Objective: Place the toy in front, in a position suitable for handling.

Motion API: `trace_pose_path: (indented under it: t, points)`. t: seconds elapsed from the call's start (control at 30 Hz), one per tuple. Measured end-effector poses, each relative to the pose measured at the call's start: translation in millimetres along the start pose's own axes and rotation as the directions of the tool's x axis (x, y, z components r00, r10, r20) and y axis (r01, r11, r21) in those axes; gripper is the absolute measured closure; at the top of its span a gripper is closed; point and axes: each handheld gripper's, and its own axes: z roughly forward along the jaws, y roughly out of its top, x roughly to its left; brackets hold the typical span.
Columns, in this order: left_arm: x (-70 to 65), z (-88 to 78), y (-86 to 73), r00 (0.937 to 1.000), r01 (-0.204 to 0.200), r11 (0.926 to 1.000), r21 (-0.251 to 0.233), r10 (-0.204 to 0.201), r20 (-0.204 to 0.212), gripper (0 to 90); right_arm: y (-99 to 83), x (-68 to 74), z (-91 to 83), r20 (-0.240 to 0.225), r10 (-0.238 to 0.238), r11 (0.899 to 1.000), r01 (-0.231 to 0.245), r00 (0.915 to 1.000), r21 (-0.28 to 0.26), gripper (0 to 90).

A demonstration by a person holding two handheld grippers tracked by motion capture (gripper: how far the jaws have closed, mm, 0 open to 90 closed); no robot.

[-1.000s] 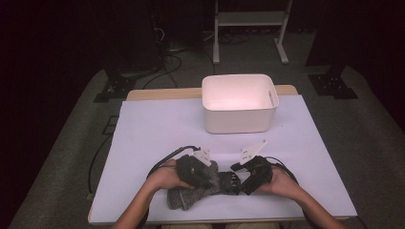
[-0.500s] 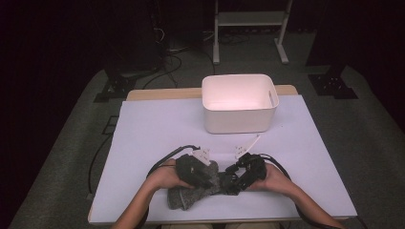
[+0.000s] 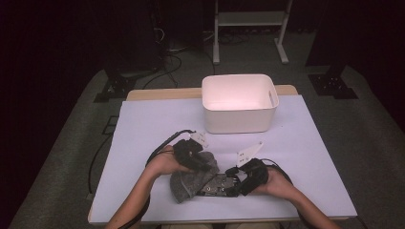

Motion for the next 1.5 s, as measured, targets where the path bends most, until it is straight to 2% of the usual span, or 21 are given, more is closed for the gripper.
trace_pose_path:
  t: [0.1,0.23,0.37,0.47,0.6,0.77,0.83,0.87,0.97,1.03,1.13,1.17,1.2,1.23,1.27,1.3,1.33,1.4,1.47,1.5]
  points:
    - [2.2,3.2,2.4,0.9999,0.007,0.9998,0.017,-0.007,0.014,76.7,-0.2,7.2,-1.0,0.039,-0.052,0.999,0.053,0.9979,-0.007,28.9]
    - [4.1,10.1,0.9,0.9971,0.021,0.9992,0.033,-0.023,0.073,76.9,-0.9,15.3,-1.7,0.083,-0.109,0.994,0.11,0.9906,-0.013,29.1]
    - [2.8,9.2,-2.2,0.9941,0.041,0.999,0.018,-0.043,0.1,80.0,-2.6,18.3,-2.5,0.093,-0.107,0.994,0.11,0.99,-0.027,29.5]
    - [-0.6,7.7,-2.1,0.9941,0.031,0.9993,0.021,-0.033,0.103,80.6,-1.0,20.6,-2.9,0.098,-0.119,0.992,0.121,0.9881,-0.018,29.5]
    - [-8.0,3.8,-3.6,0.9943,0.014,0.9999,0.009,-0.015,0.106,80.6,1.0,19.1,-6.3,0.075,-0.084,0.996,0.086,0.9937,-0.031,32.6]
    - [-21.8,-2.9,-7.8,0.9899,-0.015,0.9996,-0.022,0.018,0.141,80.2,-3.0,17.0,-6.7,0.035,-0.035,0.999,0.036,0.9988,-0.026,28.5]
    - [-25.0,-4.3,-8.8,0.9853,-0.035,0.9991,-0.022,0.039,0.166,79.3,-4.8,18.6,-5.1,0.019,-0.035,0.999,0.035,0.9992,-0.017,28.5]
    - [-26.6,-4.2,-8.9,0.9851,-0.032,0.9992,-0.024,0.036,0.168,79.2,-5.1,19.5,-3.7,0.015,-0.036,0.999,0.036,0.9992,-0.012,28.6]
    - [-30.1,-4.9,-7.3,0.985,-0.059,0.9982,-0.011,0.06,0.162,79.1,-5.1,23.1,2.1,0.003,-0.038,0.999,0.038,0.9993,0.009,30.7]
    - [-32.2,-5.0,-7.4,0.9842,-0.064,0.9979,-0.011,0.065,0.165,78.9,-5.3,24.0,5.9,-0.008,-0.043,0.999,0.043,0.999,0.023,34.3]
    - [-31.8,-4.4,-10.8,0.9785,-0.051,0.9982,-0.031,0.056,0.199,78.5,-5.8,26.4,11.3,-0.058,-0.05,0.998,0.053,0.9971,0.04,47.7]
    - [-31.1,-3.9,-12.4,0.9752,-0.041,0.9985,-0.037,0.048,0.216,78.1,-5.9,27.5,12.8,-0.063,-0.054,0.997,0.057,0.9966,0.044,49.4]
    - [-31.4,-4.1,-13.8,0.9731,-0.049,0.9977,-0.047,0.058,0.223,78.2,-5.8,28.2,14.0,-0.072,-0.063,0.997,0.066,0.9955,0.048,53.5]
    - [-31.9,-4.6,-14.2,0.9732,-0.048,0.9975,-0.053,0.058,0.223,78.2,-6.1,29.4,14.4,-0.076,-0.08,0.995,0.084,0.9939,0.046,53.4]
    - [-32.1,-5.9,-14.4,0.9743,-0.047,0.9971,-0.059,0.059,0.218,78.3,-6.6,30.9,14.3,-0.062,-0.104,0.994,0.106,0.9927,0.04,53.9]
    - [-32.1,-5.9,-14.4,0.9743,-0.047,0.9971,-0.059,0.059,0.218,78.3,-6.6,30.9,14.3,-0.062,-0.104,0.994,0.106,0.9927,0.04,53.9]
    - [-31.9,-7.0,-13.6,0.9752,-0.05,0.9969,-0.06,0.062,0.212,78.3,-6.8,31.2,13.9,-0.017,-0.127,0.991,0.128,0.9917,0.029,56.3]
    - [-31.1,-9.2,-10.7,0.9793,-0.059,0.9966,-0.057,0.069,0.19,78.3,-6.0,30.6,13.6,0.001,-0.14,0.99,0.14,0.9902,0.029,56.2]
    - [-29.2,-12.5,-4.9,0.983,-0.065,0.9961,-0.059,0.074,0.168,78.3,-2.8,27.0,13.0,0.06,-0.165,0.986,0.163,0.9844,0.042,56.5]
    - [-28.3,-13.6,-2.7,0.9836,-0.066,0.996,-0.06,0.075,0.164,78.3,-1.4,23.8,13.1,0.074,-0.158,0.987,0.155,0.9847,0.041,56.5]
